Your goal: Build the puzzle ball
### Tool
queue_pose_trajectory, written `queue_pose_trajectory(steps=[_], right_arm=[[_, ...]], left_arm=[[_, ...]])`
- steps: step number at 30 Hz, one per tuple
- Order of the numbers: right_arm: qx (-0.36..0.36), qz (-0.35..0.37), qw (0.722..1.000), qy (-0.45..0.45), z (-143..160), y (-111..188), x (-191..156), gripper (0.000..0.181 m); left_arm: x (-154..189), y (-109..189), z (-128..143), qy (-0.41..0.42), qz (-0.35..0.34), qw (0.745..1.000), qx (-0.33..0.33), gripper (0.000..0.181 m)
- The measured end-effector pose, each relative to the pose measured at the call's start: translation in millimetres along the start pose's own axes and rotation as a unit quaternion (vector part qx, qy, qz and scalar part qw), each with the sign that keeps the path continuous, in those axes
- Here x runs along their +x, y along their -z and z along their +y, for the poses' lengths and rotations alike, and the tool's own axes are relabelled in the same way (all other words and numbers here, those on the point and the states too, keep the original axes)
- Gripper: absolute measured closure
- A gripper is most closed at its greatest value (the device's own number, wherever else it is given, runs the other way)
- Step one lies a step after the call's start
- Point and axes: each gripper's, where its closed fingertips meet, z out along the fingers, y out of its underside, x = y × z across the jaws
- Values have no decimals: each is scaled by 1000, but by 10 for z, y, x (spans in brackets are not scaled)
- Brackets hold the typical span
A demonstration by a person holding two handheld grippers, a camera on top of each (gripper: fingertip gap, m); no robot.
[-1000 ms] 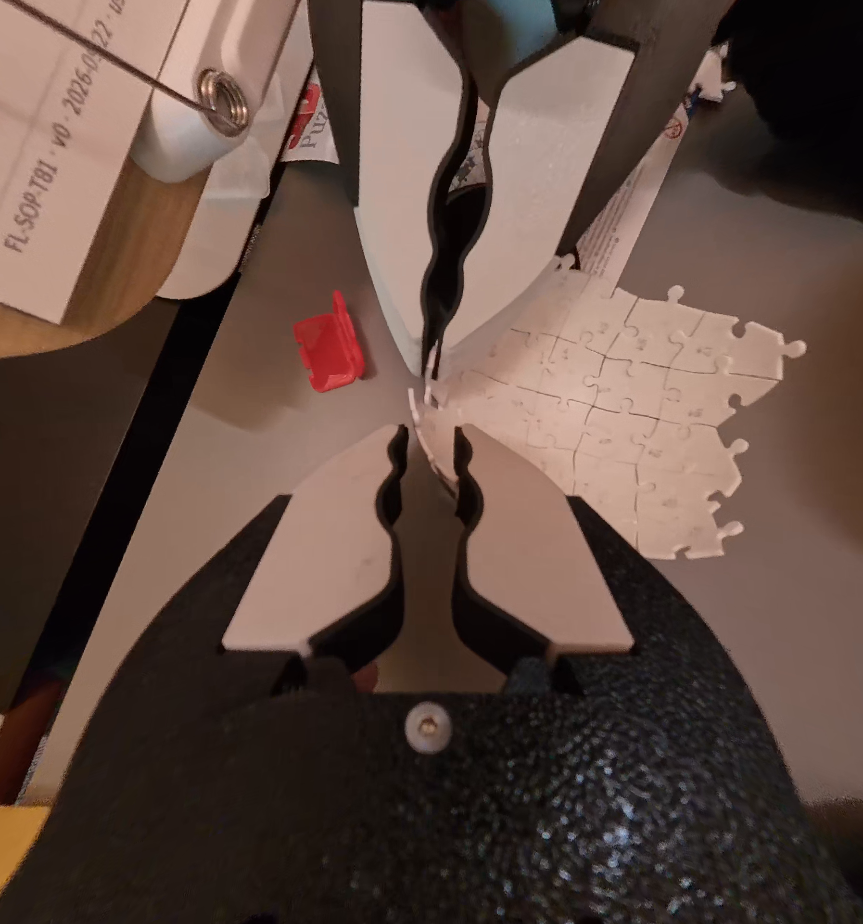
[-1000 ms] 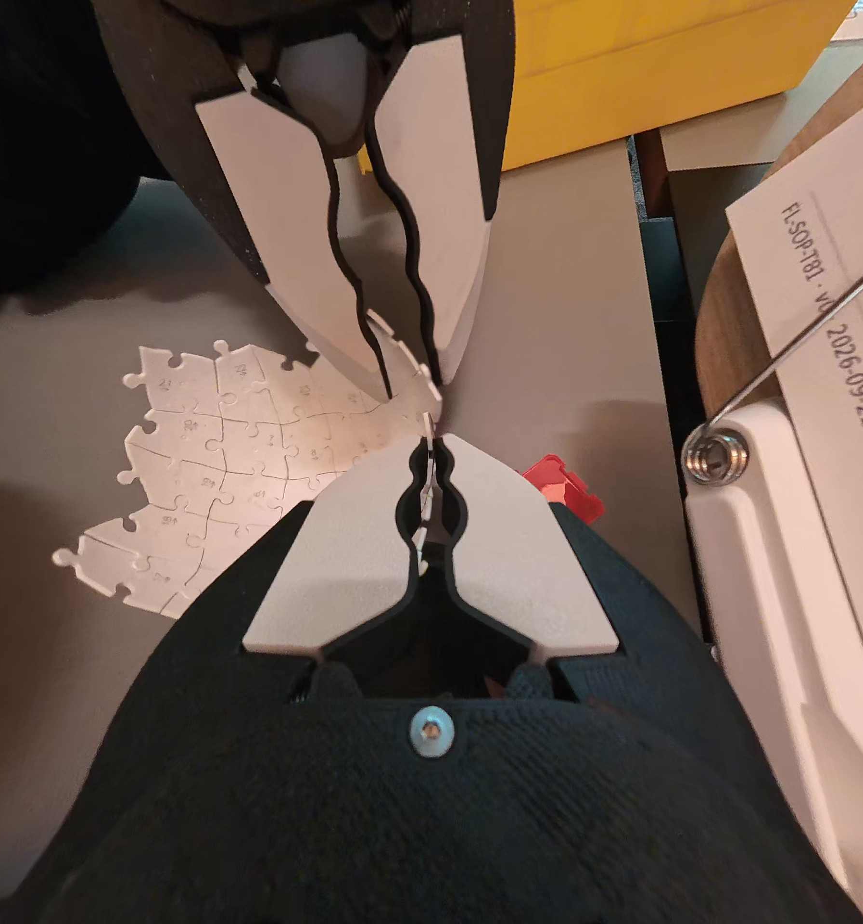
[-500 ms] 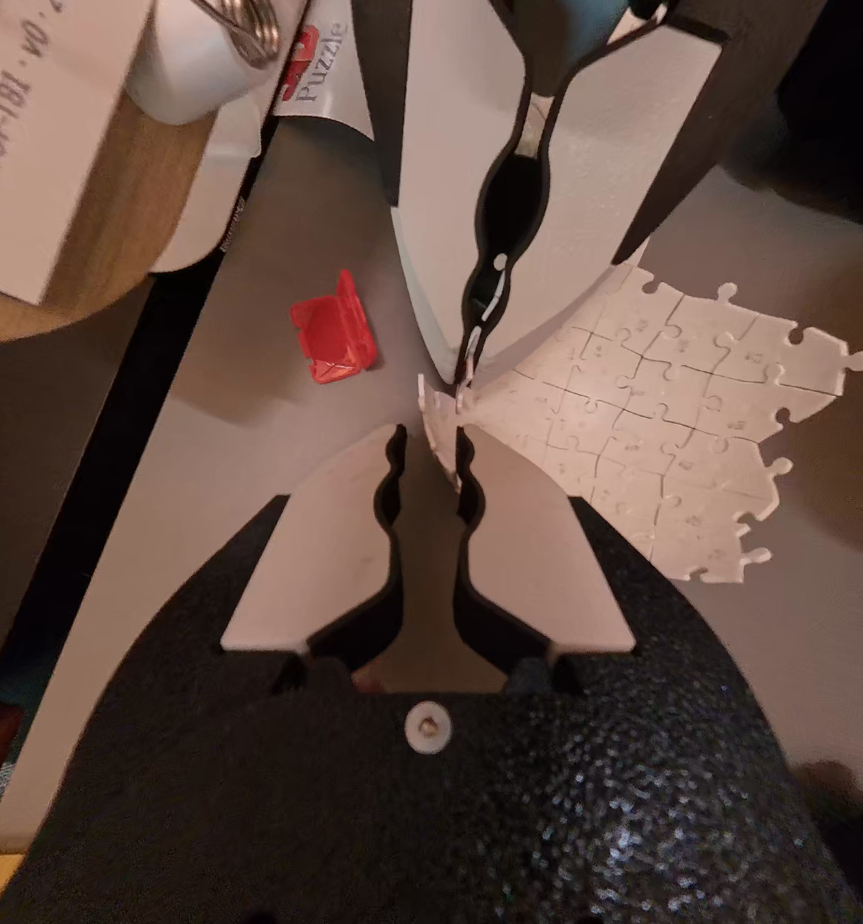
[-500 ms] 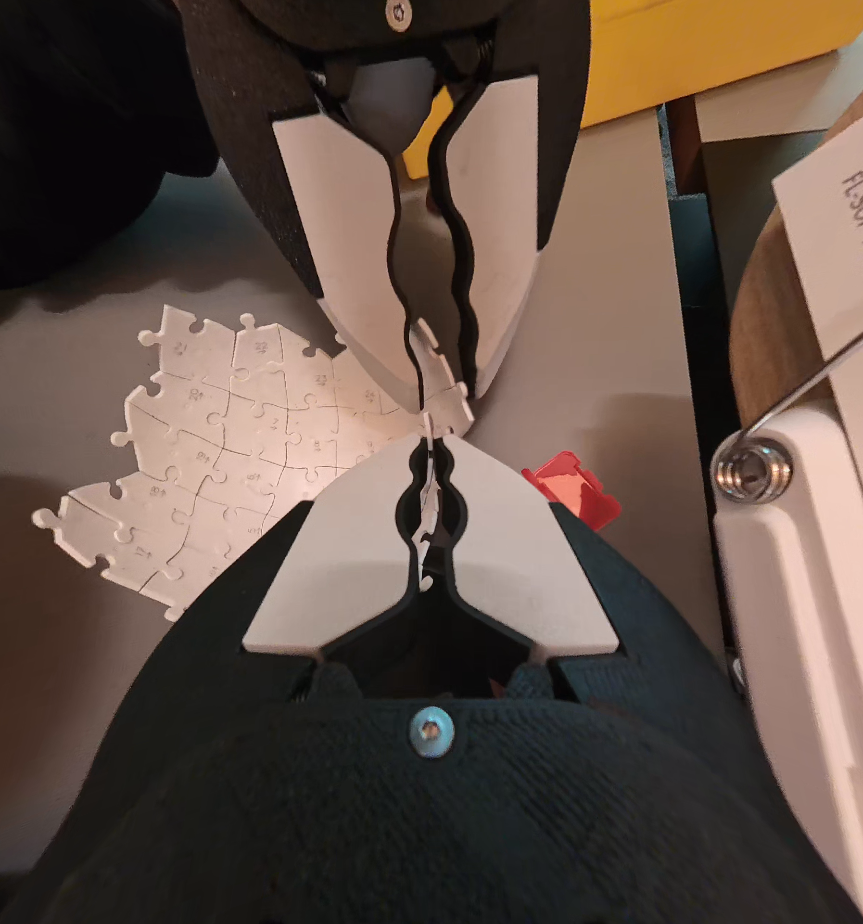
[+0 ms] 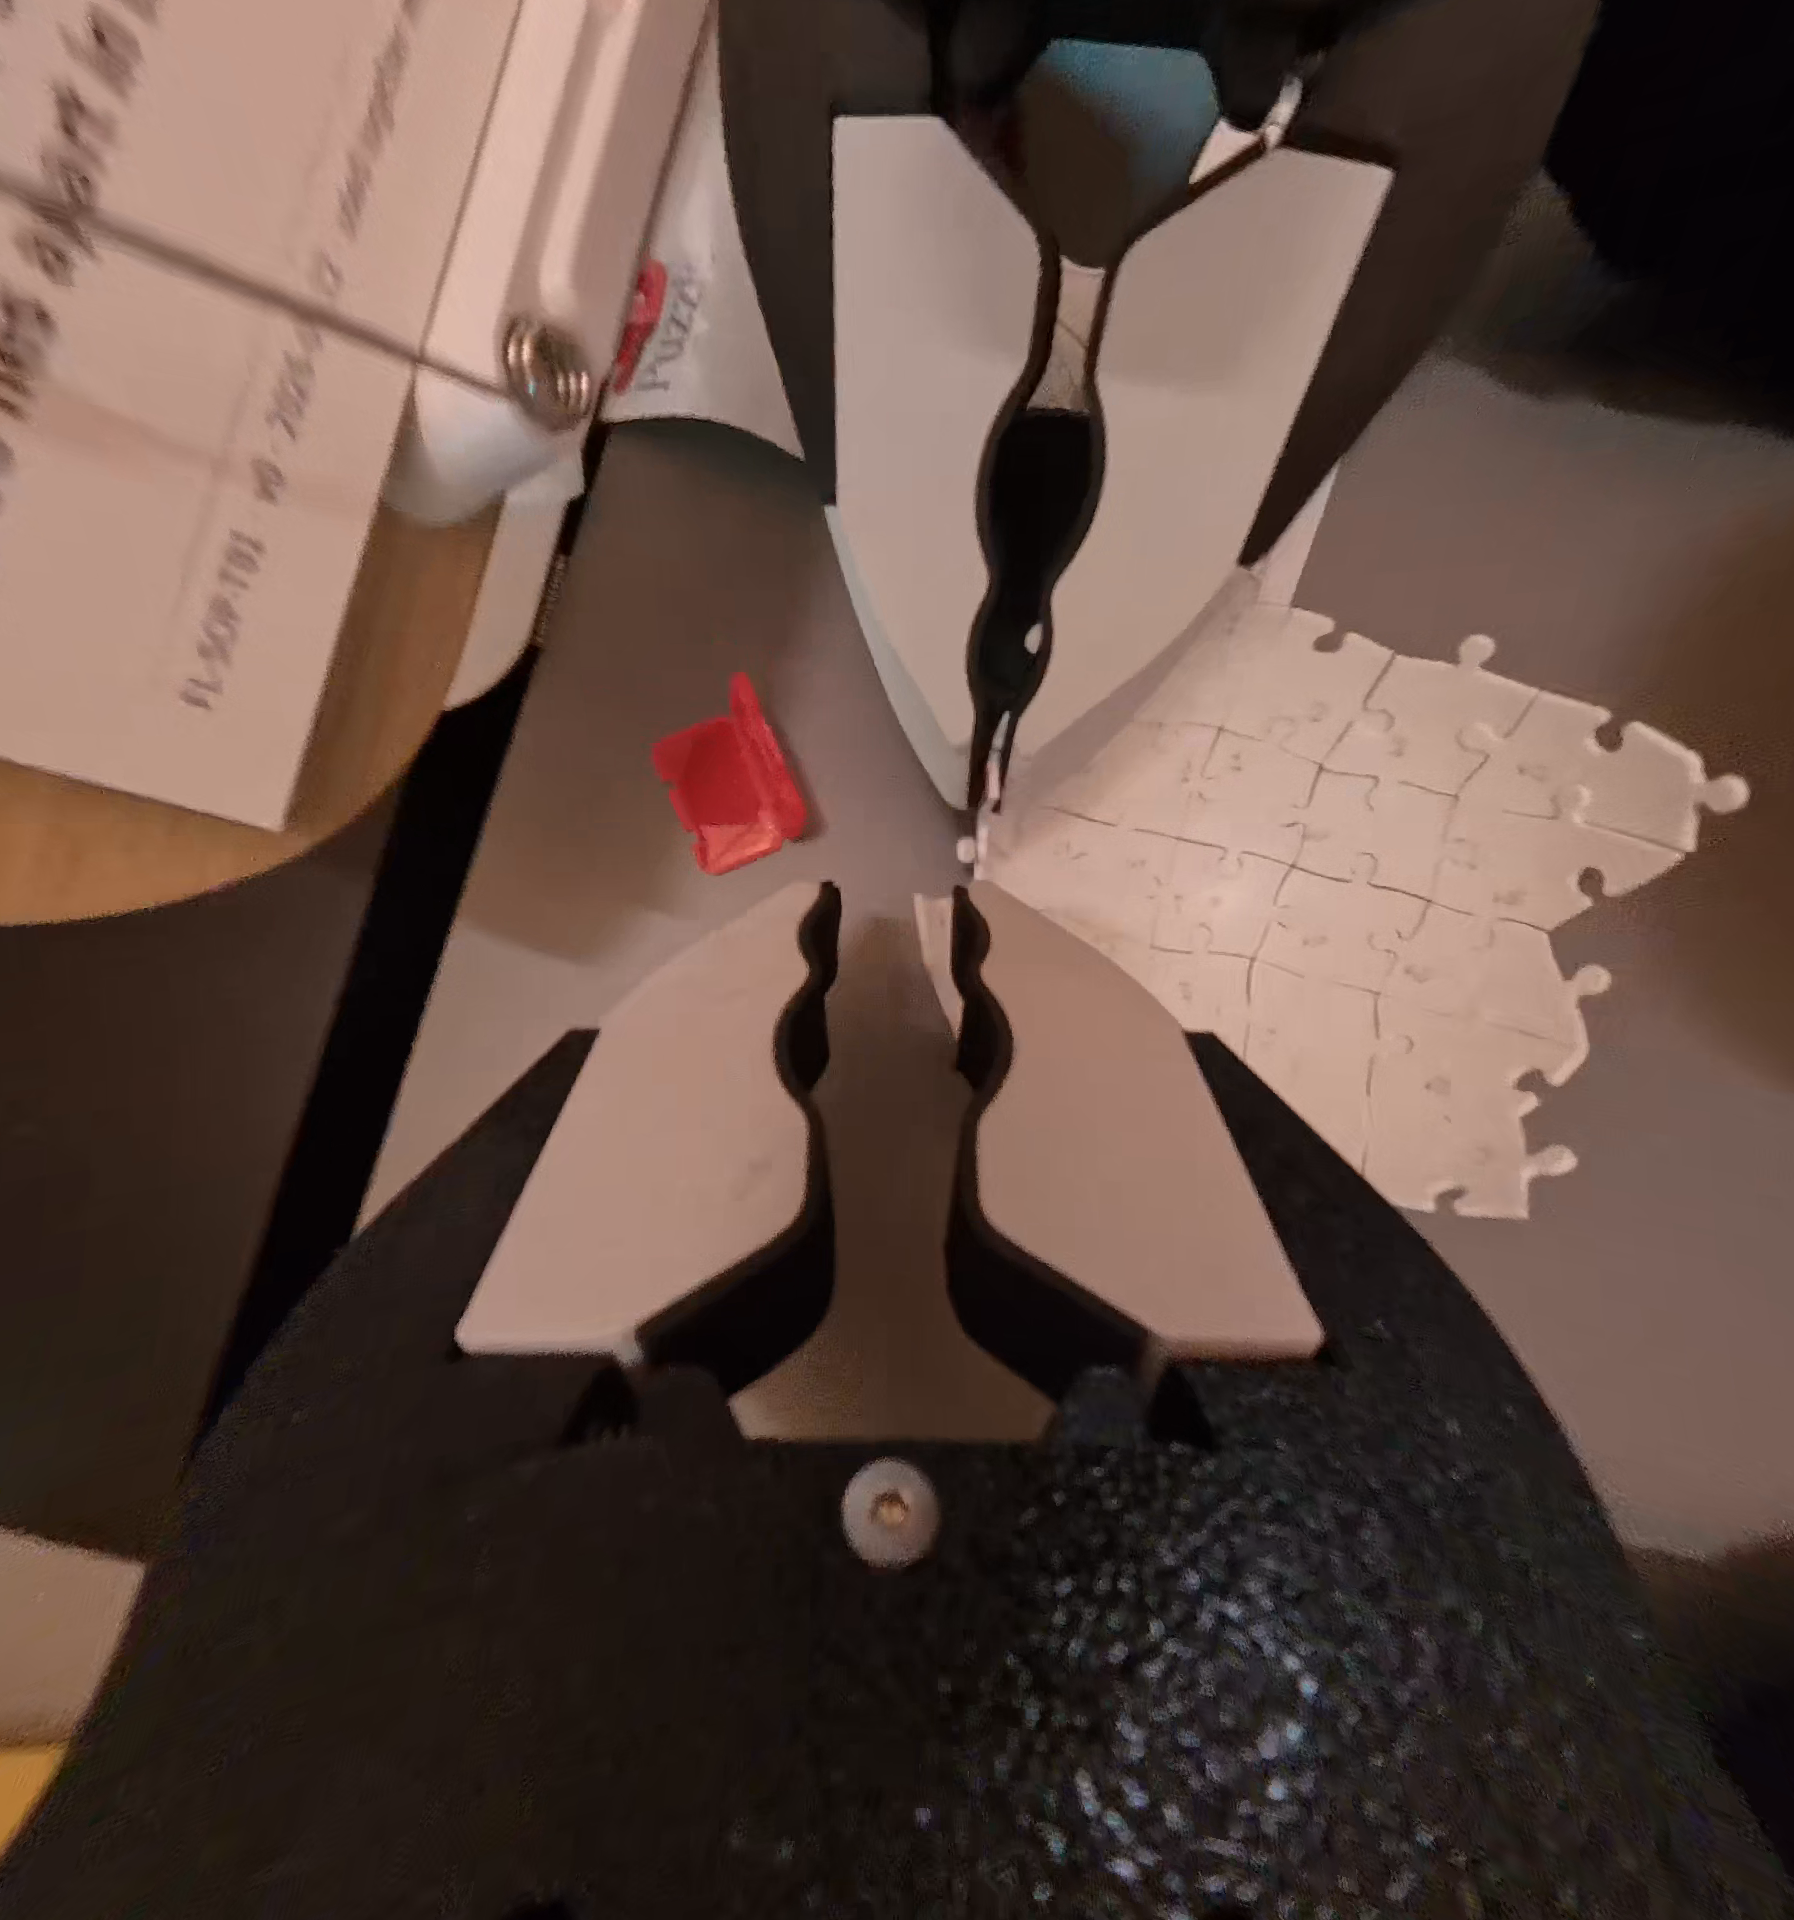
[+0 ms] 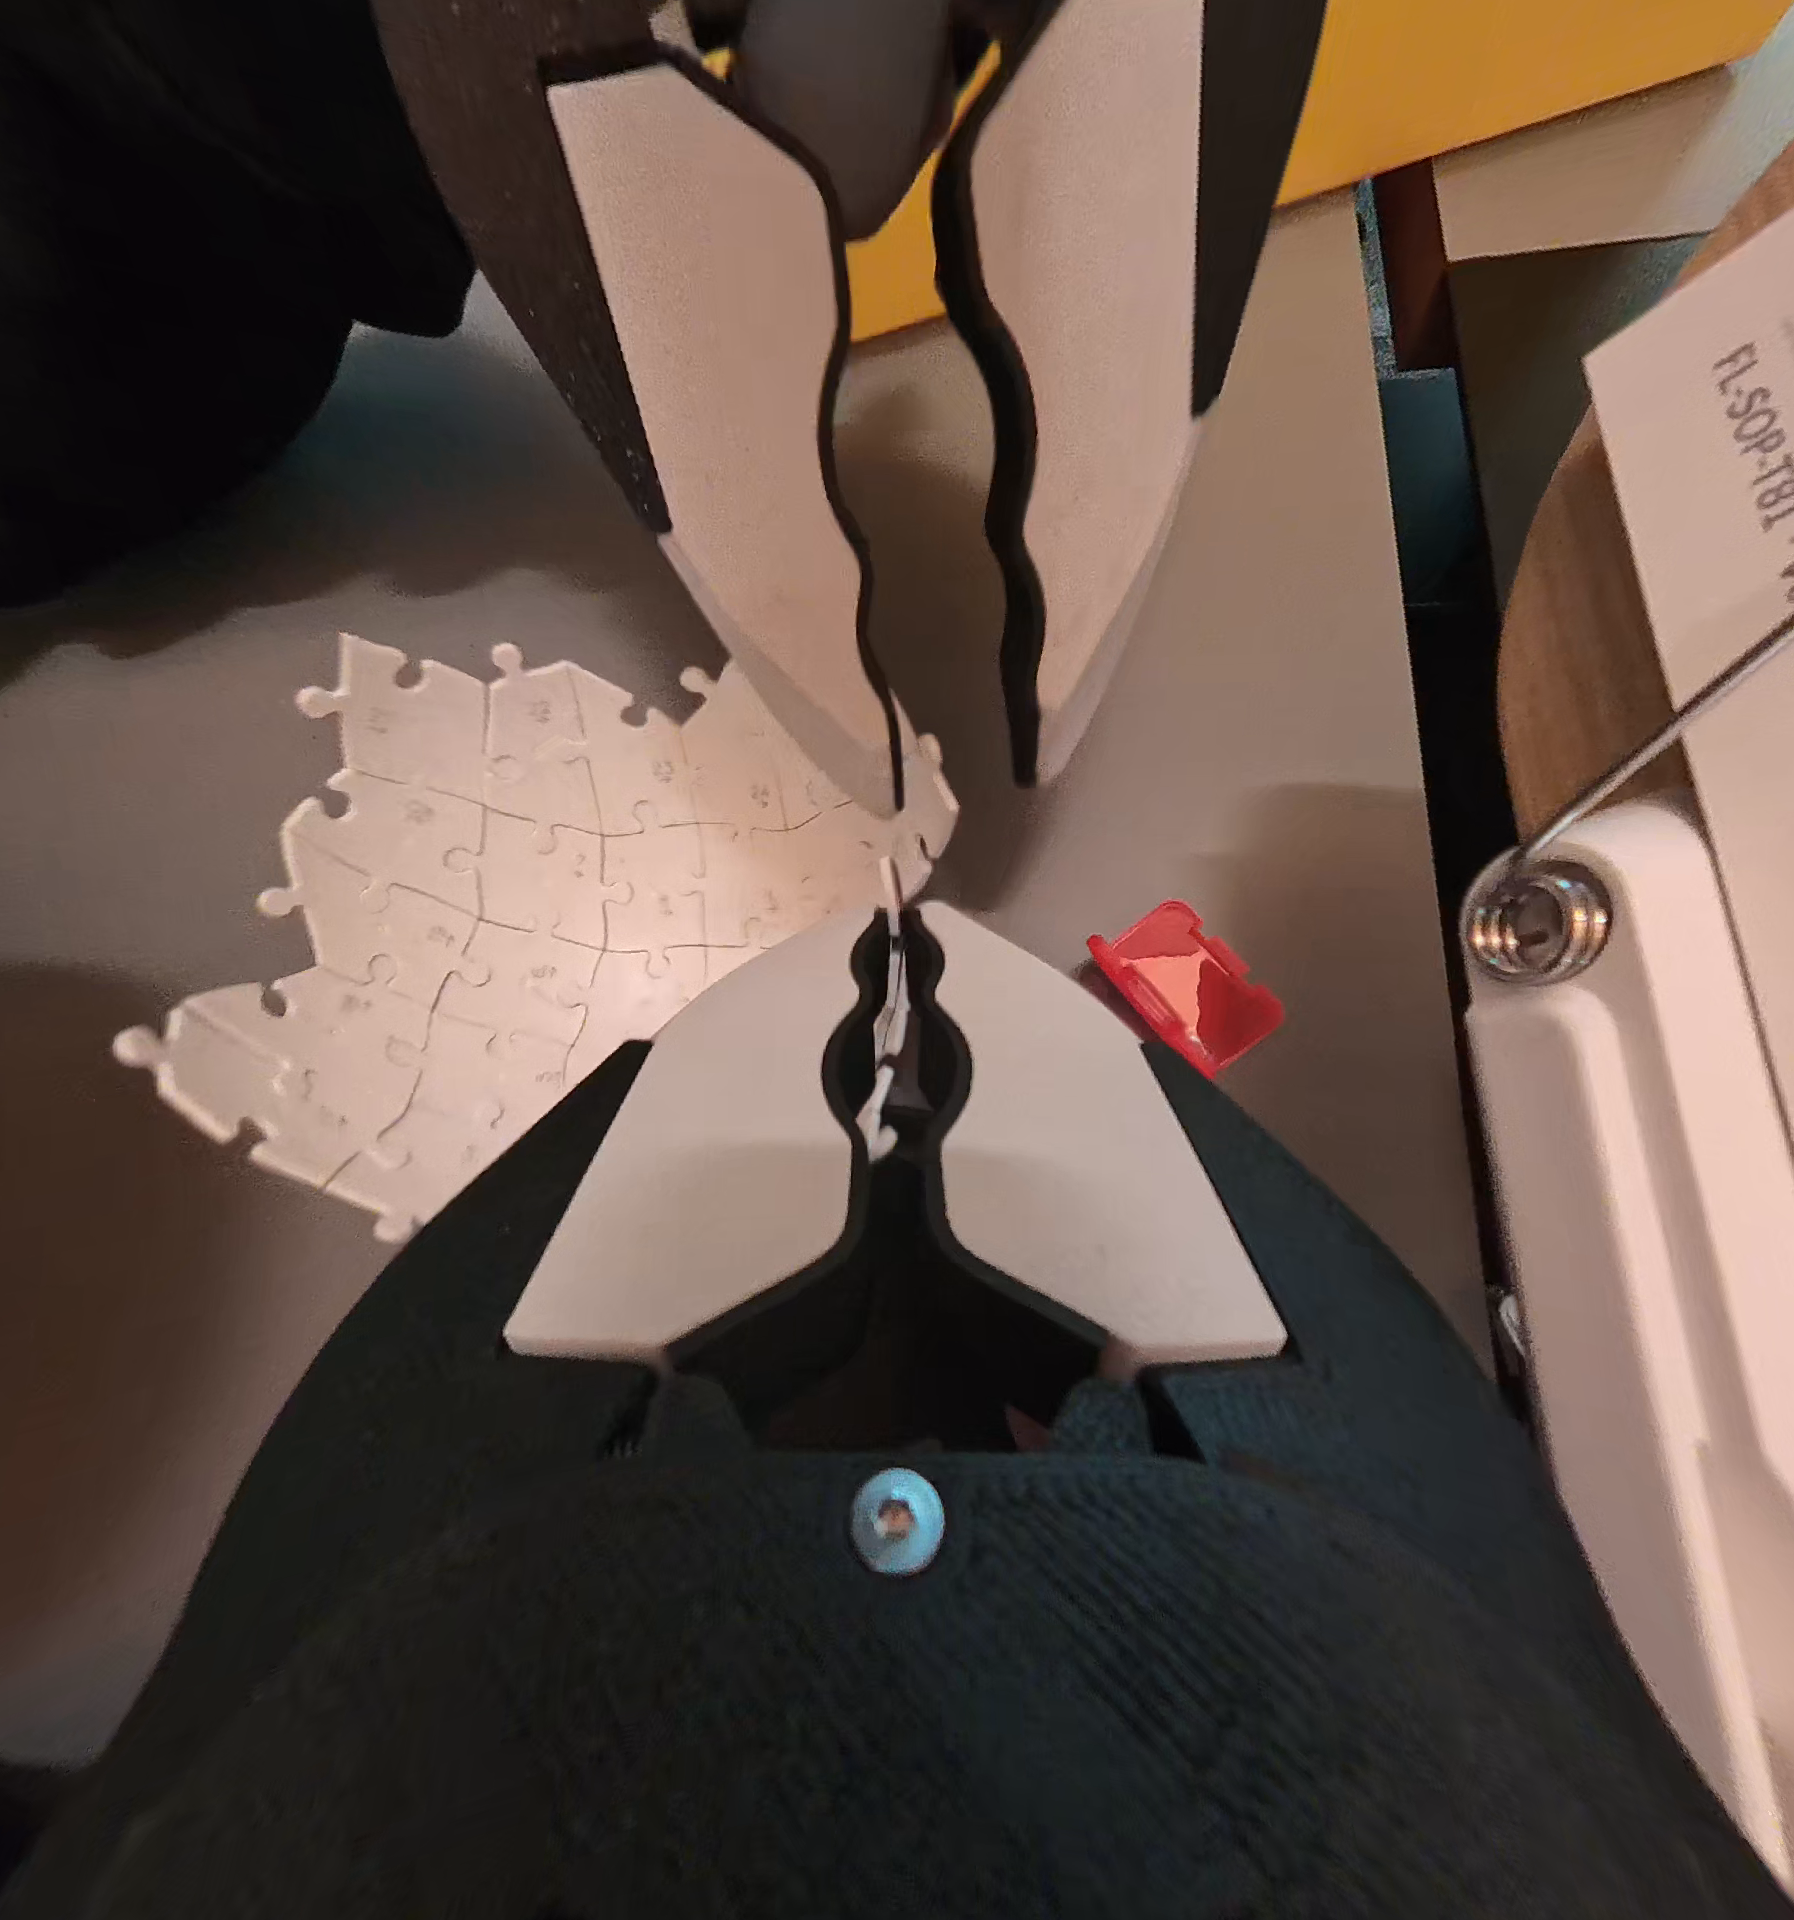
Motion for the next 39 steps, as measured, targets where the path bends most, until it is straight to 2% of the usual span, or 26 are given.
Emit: queue_pose_trajectory(steps=[3,7,12,18,22,34,35,38,39], right_arm=[[2,6,1000,-2,-47,90,-41,178],[34,-8,999,-3,-187,204,-157,179],[91,-19,996,-5,-423,327,-243,179],[90,-14,996,1,-403,350,-239,177],[75,21,997,15,-314,431,-175,170],[55,37,998,18,-259,476,-177,178],[51,38,998,16,-251,481,-171,178],[40,67,997,-5,-209,520,-82,178],[38,74,996,-17,-179,540,-57,178]], left_arm=[[85,143,-116,-36,-32,999,6,161],[286,225,-249,-64,-30,997,24,165],[336,245,-322,-38,-15,998,47,174],[317,233,-342,-21,-9,998,60,180],[297,240,-411,-21,-18,997,77,180],[321,227,-500,-17,-24,995,91,180],[319,219,-503,-19,-25,995,94,179],[272,163,-404,-44,-43,996,63,146],[264,132,-364,-59,-47,996,53,146]])
